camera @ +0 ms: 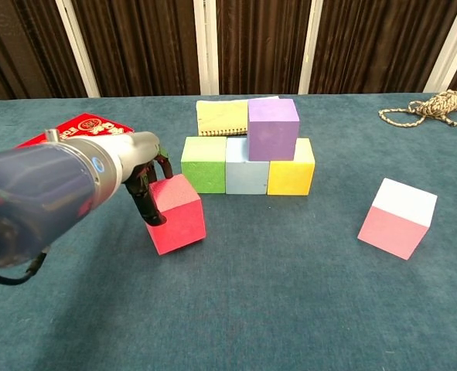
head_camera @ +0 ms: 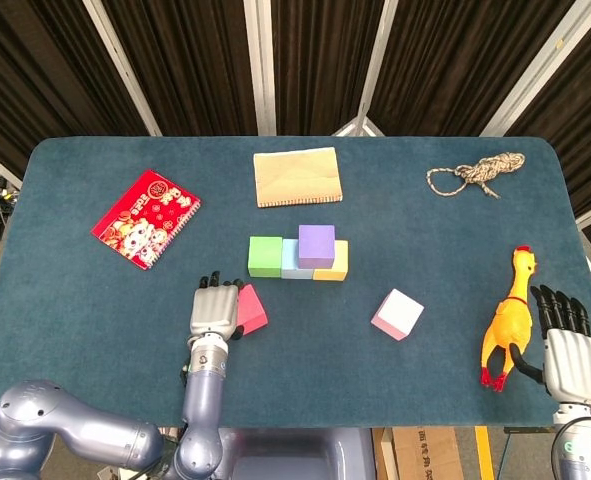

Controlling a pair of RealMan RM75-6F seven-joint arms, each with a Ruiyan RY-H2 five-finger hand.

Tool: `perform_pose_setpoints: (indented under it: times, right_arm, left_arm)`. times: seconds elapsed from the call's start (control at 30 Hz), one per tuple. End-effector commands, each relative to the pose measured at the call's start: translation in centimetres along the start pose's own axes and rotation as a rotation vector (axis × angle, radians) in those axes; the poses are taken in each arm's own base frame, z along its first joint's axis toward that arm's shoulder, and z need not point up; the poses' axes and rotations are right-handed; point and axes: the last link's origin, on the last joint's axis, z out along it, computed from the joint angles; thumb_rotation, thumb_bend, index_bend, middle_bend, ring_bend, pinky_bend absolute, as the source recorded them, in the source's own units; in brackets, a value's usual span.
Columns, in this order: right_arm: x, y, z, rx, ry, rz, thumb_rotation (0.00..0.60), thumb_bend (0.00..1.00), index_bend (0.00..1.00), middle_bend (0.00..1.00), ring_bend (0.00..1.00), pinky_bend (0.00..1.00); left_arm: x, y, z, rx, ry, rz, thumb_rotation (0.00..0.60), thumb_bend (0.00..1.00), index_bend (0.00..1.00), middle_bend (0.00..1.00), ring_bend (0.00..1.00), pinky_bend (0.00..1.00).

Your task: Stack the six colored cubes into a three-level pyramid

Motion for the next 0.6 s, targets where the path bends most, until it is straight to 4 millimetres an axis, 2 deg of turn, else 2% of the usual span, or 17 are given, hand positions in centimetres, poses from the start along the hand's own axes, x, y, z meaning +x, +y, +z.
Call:
perform_pose_setpoints:
  times: [0.03,0.43,0.6]
  right_arm:
    - [-0.1,0.0,0.0,-0.001,-0.002,-0.003,0.600,0.34,0.08,0.09,0.00,0.00]
    - [-0.9,-0.6,0.1,0.000,-0.024,-0.027,0.600,0.34,0.08,0.09,0.00,0.00]
    - [-1.3,-0.7,0.2,-0.003,-0.030,-0.036,0.600,0.34,0.08,0.09,0.00,0.00]
  left_arm:
    - [1.0,-0.6,-0.3,-0.036,-0.006,0.035,0.600,0.47,0.27,0.34,0.06,0.10]
    - [4.1,-5.4,-0.7,-0.261,0.069,0.184,0.600,0.46,0.29,0.34,0.06,0.10]
    - [5.1,-7.2,-0.9,-0.326,0.081,0.173,0.600,0.46,0.29,0.34,0.06,0.10]
